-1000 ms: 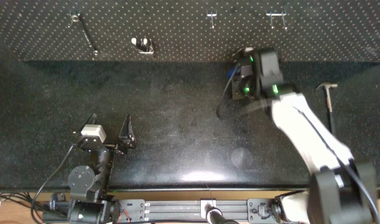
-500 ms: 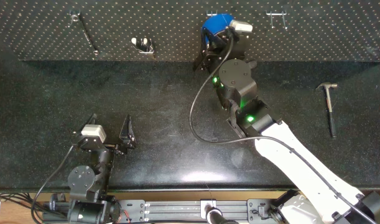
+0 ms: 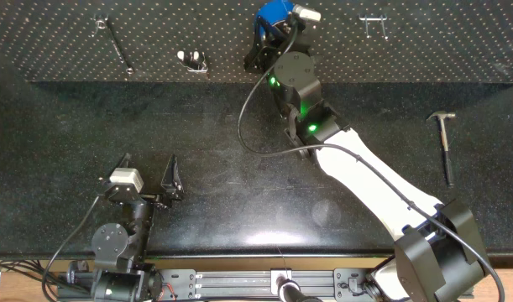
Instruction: Place Tools Onto Pegboard
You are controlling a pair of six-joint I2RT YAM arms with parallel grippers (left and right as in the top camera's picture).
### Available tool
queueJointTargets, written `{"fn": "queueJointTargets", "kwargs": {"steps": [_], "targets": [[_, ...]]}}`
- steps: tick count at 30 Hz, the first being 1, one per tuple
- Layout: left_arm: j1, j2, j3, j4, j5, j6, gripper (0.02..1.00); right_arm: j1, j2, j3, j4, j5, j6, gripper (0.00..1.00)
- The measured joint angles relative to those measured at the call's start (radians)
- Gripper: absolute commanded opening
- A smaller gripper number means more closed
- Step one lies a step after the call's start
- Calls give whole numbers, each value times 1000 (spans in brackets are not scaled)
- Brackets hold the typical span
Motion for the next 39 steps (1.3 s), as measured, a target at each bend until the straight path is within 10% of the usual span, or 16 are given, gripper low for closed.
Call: {"fn": "queueJointTargets", "kwargs": {"steps": [6,9,17,26,31,35,37,39], "targets": [[0,0,0,0,0,0,993,0,1,0,0,0,0,77],[0,0,0,0,0,0,993,-1,1,0,0,0,3,354],[0,0,0,0,0,0,993,-1,-11,7,-115,-55,7,340],[0,0,0,0,0,0,993,-57,-121,12,-311,-325,116,343],[0,0,0,0,0,0,993,-113,-248,26,-810,-394,125,386],[0,0,0,0,0,0,993,-212,-527,-115,-1062,-397,-86,698],[-2,0,0,0,-1,0,993,-611,-606,-138,-1390,-362,-354,950],[-1,1,0,0,-1,0,993,-833,-470,-132,-1381,-181,-610,961]]}}
